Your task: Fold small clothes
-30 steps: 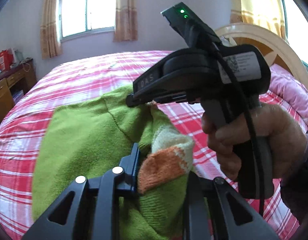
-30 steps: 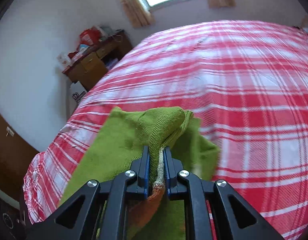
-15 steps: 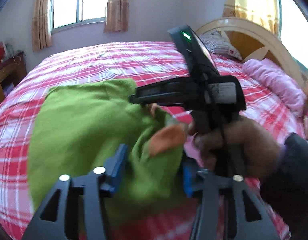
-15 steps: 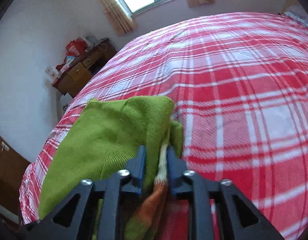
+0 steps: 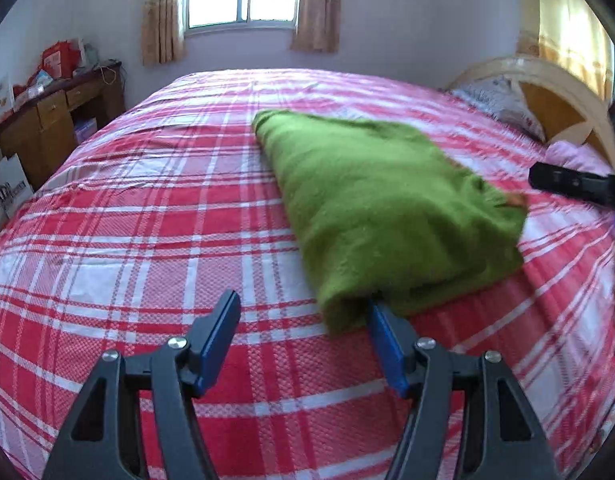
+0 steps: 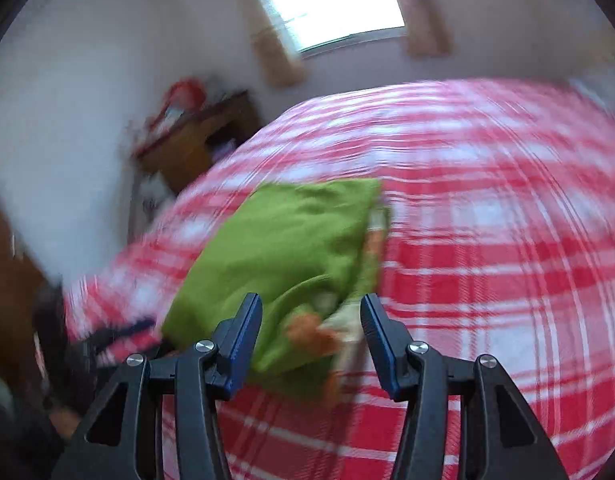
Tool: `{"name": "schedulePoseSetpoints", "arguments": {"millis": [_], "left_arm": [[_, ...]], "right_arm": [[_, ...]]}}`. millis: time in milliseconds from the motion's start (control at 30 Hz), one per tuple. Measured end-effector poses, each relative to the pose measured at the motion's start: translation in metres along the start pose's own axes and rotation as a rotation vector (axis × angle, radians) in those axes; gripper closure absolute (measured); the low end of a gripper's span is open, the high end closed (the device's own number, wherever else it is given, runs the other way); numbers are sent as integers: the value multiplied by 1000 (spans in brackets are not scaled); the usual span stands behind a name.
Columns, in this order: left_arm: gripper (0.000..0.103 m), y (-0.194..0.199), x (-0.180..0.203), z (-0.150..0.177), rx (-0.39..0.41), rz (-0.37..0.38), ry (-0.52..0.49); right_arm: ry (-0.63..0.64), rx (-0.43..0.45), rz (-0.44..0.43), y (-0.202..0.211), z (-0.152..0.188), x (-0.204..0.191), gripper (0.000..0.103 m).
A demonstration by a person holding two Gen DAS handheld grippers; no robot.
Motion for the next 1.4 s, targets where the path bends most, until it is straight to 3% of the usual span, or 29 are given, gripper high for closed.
{"name": "schedulePoseSetpoints", "arguments": {"millis": [167, 233, 267, 300, 333, 433, 567, 633, 733, 833, 967, 1033, 1100, 1200, 1267, 1333, 1400], "left_arm": [[37, -13, 1, -4, 11, -37, -24], [40, -17, -2, -6, 13, -34, 4], [47, -15, -4, -6, 13, -16, 17], [72, -15, -5, -6, 12, 30, 40], [87, -17, -5, -7, 8, 81, 60], [89, -9, -11, -10, 29, 118, 122], [89, 0, -19, -5, 26, 139, 159], [89, -3, -18, 1, 5, 152, 157], [85, -3, -13, 11, -3, 122, 106], [77, 6, -13, 15, -10, 112, 71], [65, 25, -25, 16, -23, 112, 49], [61, 35, -33, 8, 9, 105, 34], [60, 40, -42, -4, 53, 67, 12], [60, 30, -53, -31, 93, 27, 34], [60, 19, -57, -48, 115, 11, 74], [49, 1, -57, -65, 121, -2, 120], [49, -12, -53, -74, 121, -10, 142]], "right_arm": [[157, -157, 75, -47, 25, -17, 51], [126, -218, 79, -61, 41, -13, 63], [119, -222, 97, -63, 45, -10, 77], [99, -218, 93, -61, 47, -9, 91], [41, -228, 52, -60, 49, -10, 91], [-79, -189, 3, -47, 46, -9, 92], [-408, -40, -218, -15, 35, 9, 93], [-465, -25, -212, -15, 41, 16, 93], [-460, -82, -108, -31, 70, 33, 93], [-453, -37, -113, -29, 73, 37, 94], [-371, -64, -88, -22, 69, 27, 91], [-319, -67, -62, -11, 64, 25, 88], [-271, -42, 48, 6, 60, 30, 87], [-173, 65, 232, 34, 34, 38, 87], [-128, 104, 228, 34, 12, 28, 87], [-96, 100, 204, 22, -3, 19, 87], [-42, 84, 190, 1, -17, 7, 87]]}}
Point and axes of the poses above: each gripper's, at about its wrist camera, not at the fingertips, and y roughly against the way its jaws point, x to its right, z to its underside, the point moved 7 cm from there along -y, roughly the way its jaws point, and after that the axes turned 5 degrees about x, right-handed, at the moved point
